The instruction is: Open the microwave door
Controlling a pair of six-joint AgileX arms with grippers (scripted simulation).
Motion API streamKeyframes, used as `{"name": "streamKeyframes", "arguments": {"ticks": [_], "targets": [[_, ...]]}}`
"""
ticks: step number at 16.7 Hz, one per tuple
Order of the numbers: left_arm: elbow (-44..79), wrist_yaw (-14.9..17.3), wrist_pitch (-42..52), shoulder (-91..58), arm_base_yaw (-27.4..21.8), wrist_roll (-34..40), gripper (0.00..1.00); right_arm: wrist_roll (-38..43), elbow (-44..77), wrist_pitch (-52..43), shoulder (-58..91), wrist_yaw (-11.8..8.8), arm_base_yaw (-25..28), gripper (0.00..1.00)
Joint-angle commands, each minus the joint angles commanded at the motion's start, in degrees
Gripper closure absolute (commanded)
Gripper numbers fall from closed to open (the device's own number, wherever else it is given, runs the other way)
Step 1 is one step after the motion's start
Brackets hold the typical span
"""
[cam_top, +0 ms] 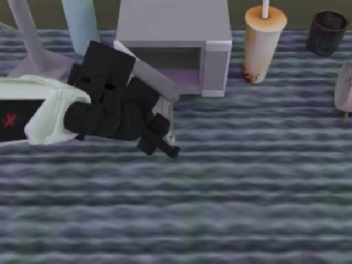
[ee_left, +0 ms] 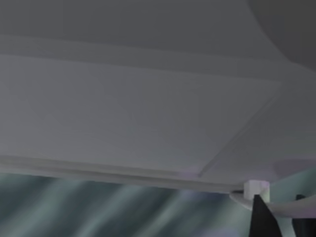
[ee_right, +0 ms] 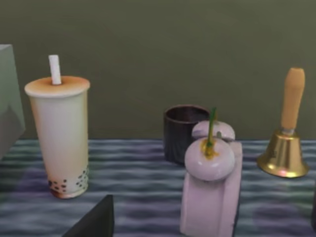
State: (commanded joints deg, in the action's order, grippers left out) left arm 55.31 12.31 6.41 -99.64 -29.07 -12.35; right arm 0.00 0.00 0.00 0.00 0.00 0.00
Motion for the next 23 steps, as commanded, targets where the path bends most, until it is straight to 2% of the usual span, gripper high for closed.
{"name": "streamKeyframes", "arguments": {"ticks": [16, 23], "targets": [[0.0, 0.0, 0.0, 0.0, 0.0, 0.0, 1.0, 0.0, 0.0, 0.0, 0.0, 0.0, 0.0, 0.0], [-0.46, 2.27, 0.58, 0.69, 1.08, -2.62, 1.0, 0.0, 0.0, 0.0, 0.0, 0.0, 0.0, 0.0]]}}
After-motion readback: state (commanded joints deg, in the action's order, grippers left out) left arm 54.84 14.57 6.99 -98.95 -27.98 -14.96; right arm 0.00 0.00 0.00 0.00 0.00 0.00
